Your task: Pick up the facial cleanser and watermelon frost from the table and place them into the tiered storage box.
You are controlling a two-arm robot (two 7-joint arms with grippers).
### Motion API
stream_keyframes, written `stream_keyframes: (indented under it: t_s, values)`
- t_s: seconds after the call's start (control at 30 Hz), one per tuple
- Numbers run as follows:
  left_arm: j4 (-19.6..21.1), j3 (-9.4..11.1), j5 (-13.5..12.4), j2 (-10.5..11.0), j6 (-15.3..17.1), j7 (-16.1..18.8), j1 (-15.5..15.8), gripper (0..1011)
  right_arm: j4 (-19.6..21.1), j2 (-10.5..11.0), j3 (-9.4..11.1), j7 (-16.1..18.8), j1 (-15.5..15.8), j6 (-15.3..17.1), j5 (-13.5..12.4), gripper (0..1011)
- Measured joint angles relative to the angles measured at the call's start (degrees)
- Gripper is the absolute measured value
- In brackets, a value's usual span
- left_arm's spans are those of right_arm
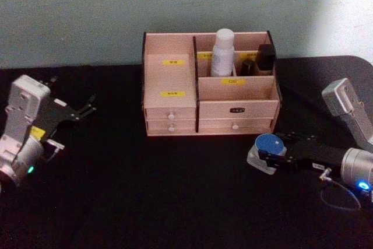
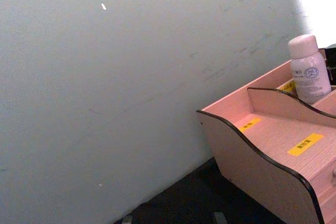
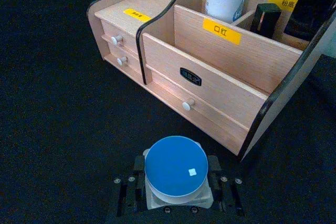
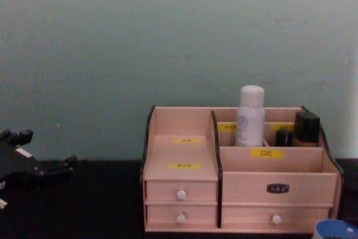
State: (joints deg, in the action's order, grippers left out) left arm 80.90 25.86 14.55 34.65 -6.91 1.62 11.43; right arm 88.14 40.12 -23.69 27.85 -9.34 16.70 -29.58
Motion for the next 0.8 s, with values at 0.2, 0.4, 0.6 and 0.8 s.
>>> stream_keyframes:
  t_s: [0.2,0.4,0.6,0.8]
  values:
    - [0.0,0.0,0.0,0.0,0.0,0.0,0.0,1001,0.0,0.0,0.0,0.0,0.0,0.0,0.0,706]
    - [0.0,0.0,0.0,0.0,0.0,0.0,0.0,1001,0.54,0.42,-0.06,2.21,-0.4,-0.73,-0.43,706]
    - [0.0,0.0,0.0,0.0,0.0,0.0,0.0,1001,1.63,0.48,-0.14,5.18,-2.29,-1.98,-2.04,706]
    - [0.0,0.0,0.0,0.0,0.0,0.0,0.0,1001,1.34,-0.41,-1.57,7.32,-5.51,-3.42,-2.38,706]
